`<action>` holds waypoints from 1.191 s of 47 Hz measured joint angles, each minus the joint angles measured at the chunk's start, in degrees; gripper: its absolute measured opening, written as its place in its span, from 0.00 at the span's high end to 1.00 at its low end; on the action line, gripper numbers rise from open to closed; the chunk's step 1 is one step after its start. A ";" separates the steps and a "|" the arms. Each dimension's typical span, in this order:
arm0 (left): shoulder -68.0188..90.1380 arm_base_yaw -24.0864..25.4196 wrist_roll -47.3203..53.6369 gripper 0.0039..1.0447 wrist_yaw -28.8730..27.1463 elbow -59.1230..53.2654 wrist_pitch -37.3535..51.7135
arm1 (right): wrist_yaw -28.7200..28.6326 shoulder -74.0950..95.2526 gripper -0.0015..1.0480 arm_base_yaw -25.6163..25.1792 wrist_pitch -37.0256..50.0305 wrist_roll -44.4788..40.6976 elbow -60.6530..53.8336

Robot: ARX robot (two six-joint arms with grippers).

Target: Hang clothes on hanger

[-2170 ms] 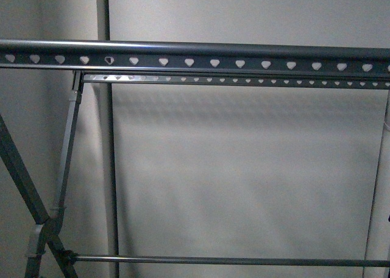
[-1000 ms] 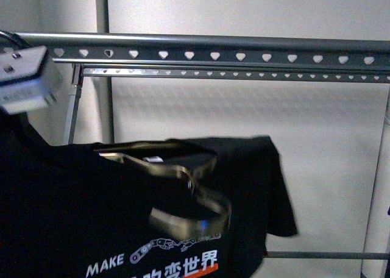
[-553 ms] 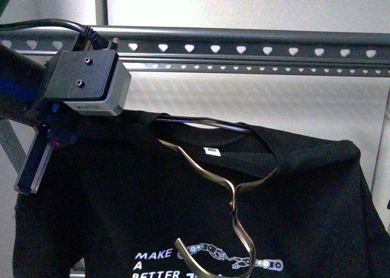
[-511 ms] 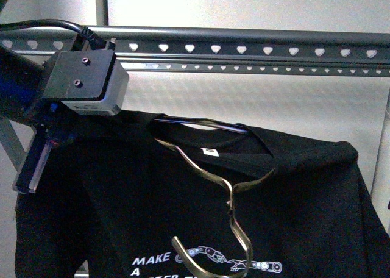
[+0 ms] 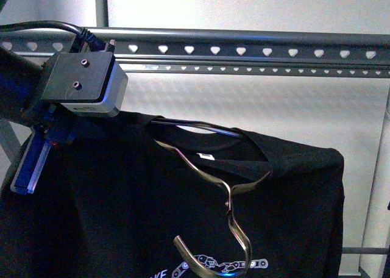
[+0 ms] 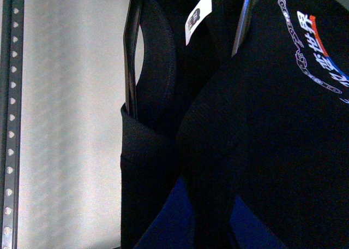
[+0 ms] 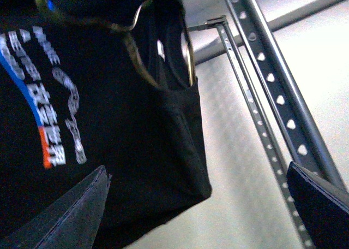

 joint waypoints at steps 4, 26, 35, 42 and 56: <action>0.00 0.02 0.00 0.96 -0.02 0.00 0.00 | 4.85 5.95 0.07 4.04 -2.47 -15.04 4.55; 0.00 0.02 0.02 0.96 -0.07 0.00 0.00 | 23.10 24.52 0.07 16.17 -4.31 -25.27 18.62; 0.00 0.00 0.02 0.96 -0.07 0.00 0.00 | 27.17 30.56 0.07 19.19 -1.22 -22.82 22.43; 0.00 0.00 0.02 0.96 -0.07 0.00 0.00 | 30.25 35.85 0.14 20.83 2.73 -20.44 26.91; 0.00 0.02 0.00 0.96 0.09 0.13 0.02 | 33.27 39.89 0.58 21.62 8.33 -13.09 31.91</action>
